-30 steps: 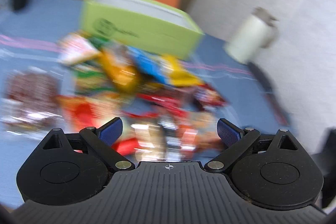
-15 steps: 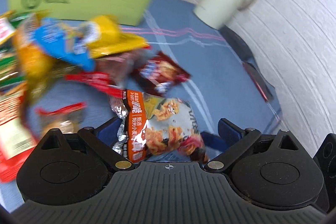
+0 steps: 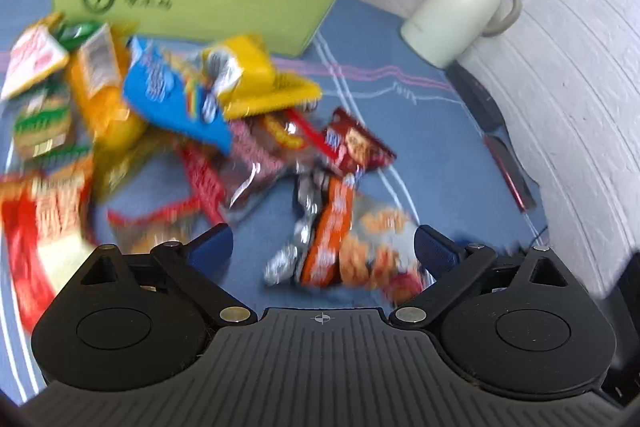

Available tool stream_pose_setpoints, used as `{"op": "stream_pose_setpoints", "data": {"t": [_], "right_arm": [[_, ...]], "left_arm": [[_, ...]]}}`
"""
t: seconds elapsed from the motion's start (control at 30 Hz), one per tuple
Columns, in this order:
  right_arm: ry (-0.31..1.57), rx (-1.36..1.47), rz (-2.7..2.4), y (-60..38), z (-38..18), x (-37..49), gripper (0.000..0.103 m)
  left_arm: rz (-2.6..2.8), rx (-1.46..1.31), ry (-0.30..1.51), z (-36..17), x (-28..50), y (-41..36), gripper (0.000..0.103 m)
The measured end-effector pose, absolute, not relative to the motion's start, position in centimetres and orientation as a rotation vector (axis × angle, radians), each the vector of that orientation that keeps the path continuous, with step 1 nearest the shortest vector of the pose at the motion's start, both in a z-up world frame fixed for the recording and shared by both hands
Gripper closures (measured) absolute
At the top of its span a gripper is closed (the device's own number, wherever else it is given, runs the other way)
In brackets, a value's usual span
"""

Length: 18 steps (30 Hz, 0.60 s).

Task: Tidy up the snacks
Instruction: 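Reach the left tool to the orange-and-silver chip bag and close on it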

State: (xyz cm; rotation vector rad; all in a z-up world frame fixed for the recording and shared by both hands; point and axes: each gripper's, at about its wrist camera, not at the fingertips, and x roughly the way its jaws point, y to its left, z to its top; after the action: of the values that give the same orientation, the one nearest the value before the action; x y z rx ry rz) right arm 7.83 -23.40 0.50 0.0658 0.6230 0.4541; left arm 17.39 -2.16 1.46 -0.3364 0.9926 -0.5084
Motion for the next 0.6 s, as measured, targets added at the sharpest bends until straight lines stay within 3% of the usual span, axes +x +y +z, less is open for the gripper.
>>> {"op": "stream_pose_setpoints", "data": {"t": [0.33,0.6], "right_arm": [[0.672,-0.264,0.566,-20.9,-2.0,11.9,0.010],[0.633,-0.202,0.585,-20.4,-3.5,10.3,0.010]], "left_arm": [[-0.516,-0.360,1.035,-0.6,18.1,-4.2,0.021],[-0.507,-0.325,1.001,-0.9,19.0,-4.1,0.024]]}}
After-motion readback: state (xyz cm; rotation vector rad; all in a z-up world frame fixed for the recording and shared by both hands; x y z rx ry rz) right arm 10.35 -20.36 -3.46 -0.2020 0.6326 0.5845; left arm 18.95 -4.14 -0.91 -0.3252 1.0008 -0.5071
